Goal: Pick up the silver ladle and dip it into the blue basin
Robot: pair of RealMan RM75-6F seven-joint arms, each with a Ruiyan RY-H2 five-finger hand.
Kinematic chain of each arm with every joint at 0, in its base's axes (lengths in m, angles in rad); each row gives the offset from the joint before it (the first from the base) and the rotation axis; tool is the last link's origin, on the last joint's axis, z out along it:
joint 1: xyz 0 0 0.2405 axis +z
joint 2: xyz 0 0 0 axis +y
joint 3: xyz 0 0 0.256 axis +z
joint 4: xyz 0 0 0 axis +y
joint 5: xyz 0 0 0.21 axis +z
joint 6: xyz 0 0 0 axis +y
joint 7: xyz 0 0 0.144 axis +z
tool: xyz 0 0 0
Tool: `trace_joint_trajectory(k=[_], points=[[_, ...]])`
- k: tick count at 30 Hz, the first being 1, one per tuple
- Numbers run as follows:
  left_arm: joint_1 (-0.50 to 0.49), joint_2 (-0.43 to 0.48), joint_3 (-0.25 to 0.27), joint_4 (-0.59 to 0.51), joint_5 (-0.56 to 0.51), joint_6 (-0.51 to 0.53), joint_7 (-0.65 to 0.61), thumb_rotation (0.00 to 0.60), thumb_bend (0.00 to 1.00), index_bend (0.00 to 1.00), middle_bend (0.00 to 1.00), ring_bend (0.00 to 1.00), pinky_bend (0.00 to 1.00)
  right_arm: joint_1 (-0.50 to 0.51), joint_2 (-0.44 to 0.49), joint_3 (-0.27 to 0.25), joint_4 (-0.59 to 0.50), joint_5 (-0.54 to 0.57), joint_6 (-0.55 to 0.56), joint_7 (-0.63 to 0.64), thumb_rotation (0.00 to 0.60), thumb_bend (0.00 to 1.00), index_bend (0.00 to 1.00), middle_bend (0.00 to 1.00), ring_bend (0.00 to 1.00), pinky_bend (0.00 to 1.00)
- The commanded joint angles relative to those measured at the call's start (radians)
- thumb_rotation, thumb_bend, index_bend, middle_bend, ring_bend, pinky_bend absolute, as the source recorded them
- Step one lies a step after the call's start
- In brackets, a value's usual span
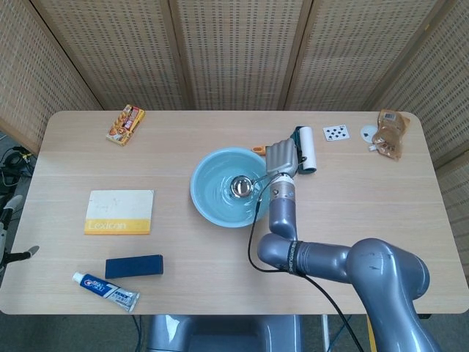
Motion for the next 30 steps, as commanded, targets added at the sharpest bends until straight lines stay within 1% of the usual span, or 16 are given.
trace_joint_trajectory(k=[1, 6, 10, 22, 25, 30], points=[[0.0, 0.004, -0.002, 0.001, 0.0, -0.001, -0.008, 0.6, 0.0, 0.0, 0.0, 0.0, 0.0, 0.01, -0.055, 0.009, 0.052, -0.019, 0.032, -0.069, 0.6, 0.89, 0.8, 0.98, 0.98, 1.0], [0.001, 0.008, -0.003, 0.005, -0.003, -0.003, -0.022, 0.6, 0.0, 0.0, 0.0, 0.0, 0.0, 0.01, -0.111, 0.037, 0.122, -0.02, 0.045, -0.156, 0.6, 0.89, 0.8, 0.98, 0.98, 1.0], [0.0, 0.009, -0.003, 0.009, -0.007, -0.006, -0.026, 0.6, 0.0, 0.0, 0.0, 0.0, 0.0, 0.009, -0.146, 0.046, 0.167, -0.024, 0.058, -0.225, 0.6, 0.9, 0.81, 0.98, 0.98, 1.0], [-0.002, 0.009, -0.005, 0.016, -0.014, -0.012, -0.03, 0.6, 0.0, 0.0, 0.0, 0.0, 0.0, -0.014, -0.213, 0.098, 0.225, -0.057, 0.061, -0.335, 0.6, 0.9, 0.81, 0.98, 0.98, 1.0], [-0.002, 0.009, -0.005, 0.016, -0.014, -0.012, -0.031, 0.6, 0.0, 0.0, 0.0, 0.0, 0.0, -0.022, -0.221, 0.121, 0.229, -0.063, 0.058, -0.347, 0.6, 0.9, 0.81, 0.98, 0.98, 1.0], [-0.002, 0.01, -0.005, 0.017, -0.013, -0.012, -0.033, 0.6, 0.0, 0.0, 0.0, 0.0, 0.0, -0.035, -0.22, 0.181, 0.22, -0.045, 0.055, -0.355, 0.6, 0.9, 0.81, 0.98, 0.98, 1.0]])
